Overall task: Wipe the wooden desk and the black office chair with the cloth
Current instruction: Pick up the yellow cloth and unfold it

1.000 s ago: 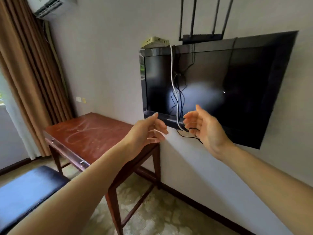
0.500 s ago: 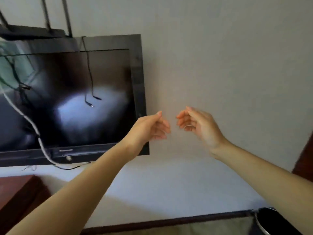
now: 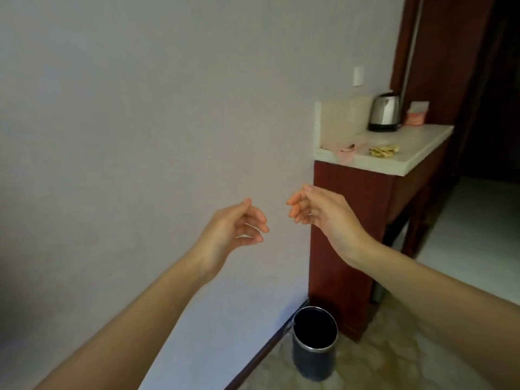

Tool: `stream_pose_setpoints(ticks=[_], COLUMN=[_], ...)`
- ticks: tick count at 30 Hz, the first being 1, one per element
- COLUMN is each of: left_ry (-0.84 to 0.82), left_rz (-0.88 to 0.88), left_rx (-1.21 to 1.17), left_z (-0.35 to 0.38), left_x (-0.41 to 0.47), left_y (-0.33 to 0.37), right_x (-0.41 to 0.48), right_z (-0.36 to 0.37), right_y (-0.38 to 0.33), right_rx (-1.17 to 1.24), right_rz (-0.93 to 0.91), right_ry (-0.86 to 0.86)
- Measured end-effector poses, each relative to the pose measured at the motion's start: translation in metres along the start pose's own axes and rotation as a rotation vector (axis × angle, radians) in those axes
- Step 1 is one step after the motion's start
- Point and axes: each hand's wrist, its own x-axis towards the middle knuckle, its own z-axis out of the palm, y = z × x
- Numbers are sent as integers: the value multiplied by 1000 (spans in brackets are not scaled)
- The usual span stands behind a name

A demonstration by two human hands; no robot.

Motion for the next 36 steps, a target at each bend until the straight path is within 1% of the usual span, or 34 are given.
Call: stream_pose_setpoints(ticks=[5,9,13,18,22,26,28,32,33,34,36], left_ry=[-147,-210,-221,-246,-246,-225,-181,-37,-6,18,-3], left_rz=[-16,5,-3,-22,-46,-71,-34,205,254,305,371], left_rx=[18,25,-4,13,43,86,140,340,430,548,756], left_z=[78,136,199,262,299,321,330,343,345,347,351], left_x=[88,158,233,318,378,436,469,528,545,557,584], left_y=[-13,-25,-36,-46,-59,-73,-80,-96,-102,-106,-114], right_x=[32,64,105,157,196,235,259,307,320,331,356], right_z=[-97,-173,-257,-351,-409,-451,-469,-495,-503,-508,-524], right_y=[20,33,43,57,82,109,121,137,142,145,157], right_rx=[-46,-78,-132,-142,-124,-167,-216,-360,-409,-480,-733], right_rz=[20,24,21,32,54,69,64,-29,-49,-67,-97], right_ry=[153,208,232,271,335,343,349,308,286,258,195])
